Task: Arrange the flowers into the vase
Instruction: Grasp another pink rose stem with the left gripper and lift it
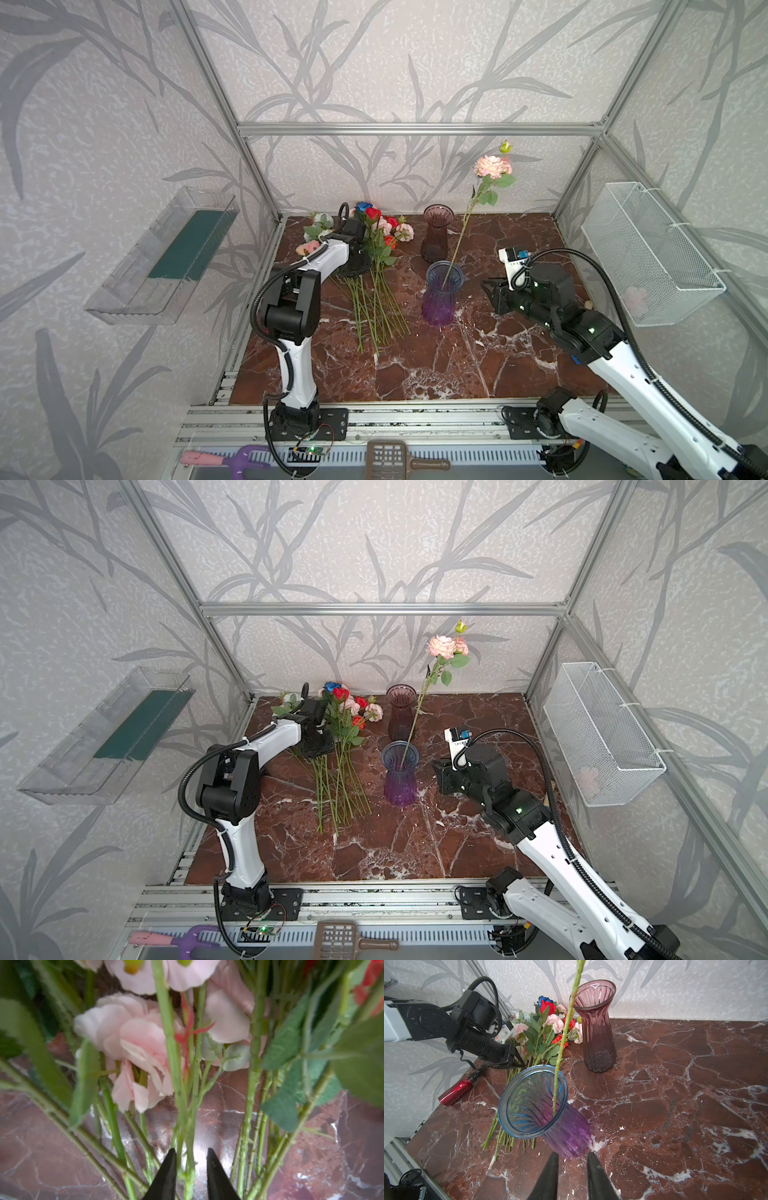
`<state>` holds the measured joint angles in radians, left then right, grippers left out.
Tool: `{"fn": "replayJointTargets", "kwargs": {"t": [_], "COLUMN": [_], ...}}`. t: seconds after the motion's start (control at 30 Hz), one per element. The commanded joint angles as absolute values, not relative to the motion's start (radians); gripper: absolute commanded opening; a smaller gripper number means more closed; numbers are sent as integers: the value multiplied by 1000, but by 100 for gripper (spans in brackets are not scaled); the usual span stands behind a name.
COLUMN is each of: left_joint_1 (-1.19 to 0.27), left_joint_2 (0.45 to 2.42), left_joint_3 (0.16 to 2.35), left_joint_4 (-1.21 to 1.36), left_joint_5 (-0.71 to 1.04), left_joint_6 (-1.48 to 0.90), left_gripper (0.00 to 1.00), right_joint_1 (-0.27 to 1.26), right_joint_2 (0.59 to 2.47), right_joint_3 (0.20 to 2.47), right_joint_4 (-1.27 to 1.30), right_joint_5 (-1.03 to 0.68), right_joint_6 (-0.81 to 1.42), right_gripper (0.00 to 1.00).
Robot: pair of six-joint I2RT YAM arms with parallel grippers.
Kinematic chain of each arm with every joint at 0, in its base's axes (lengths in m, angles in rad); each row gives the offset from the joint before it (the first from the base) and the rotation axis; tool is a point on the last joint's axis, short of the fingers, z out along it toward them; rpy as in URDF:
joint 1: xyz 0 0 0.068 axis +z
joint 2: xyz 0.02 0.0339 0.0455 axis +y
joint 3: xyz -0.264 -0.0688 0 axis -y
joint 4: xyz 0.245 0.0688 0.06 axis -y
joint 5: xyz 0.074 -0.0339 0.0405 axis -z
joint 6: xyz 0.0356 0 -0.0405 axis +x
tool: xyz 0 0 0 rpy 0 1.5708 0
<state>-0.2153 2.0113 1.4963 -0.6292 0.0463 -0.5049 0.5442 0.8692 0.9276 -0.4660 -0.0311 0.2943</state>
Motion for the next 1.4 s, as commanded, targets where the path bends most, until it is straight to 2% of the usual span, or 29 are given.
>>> {"fn": "replayJointTargets", "kwargs": {"t": [0.0,0.13,0.3,0.47,1.1,1.2,1.37], "left_joint_1": [-225,-228,-229,-229,-225,-225,-227], "left_joint_2": [2015,2019,2020,1960,1579,1510,1322], "left_joint_3": [1532,1534,1548,1542,1487,1445,1229], "left_joint_4": [-686,-681,-697,-699,-644,-563,-176], "left_joint_5": [26,31,33,25,-28,50,353], "left_joint_6": [-471,-457,-452,-452,-395,-386,-407], "left_gripper": [21,19,6,0,0,0,0], "right_joint_1": [546,546,546,546,545,545,552], "right_joint_2": [867,868,865,855,896,902,912], "right_joint_3": [916,919,923,934,1044,1061,1101], "right_joint_4": [-433,-425,-423,-436,-446,-434,-384], "right_joint_5": [-20,-23,-30,-22,-67,-92,-177], "right_joint_6": [281,281,284,281,316,324,353], "right_gripper": [26,26,26,26,25,26,26]}}
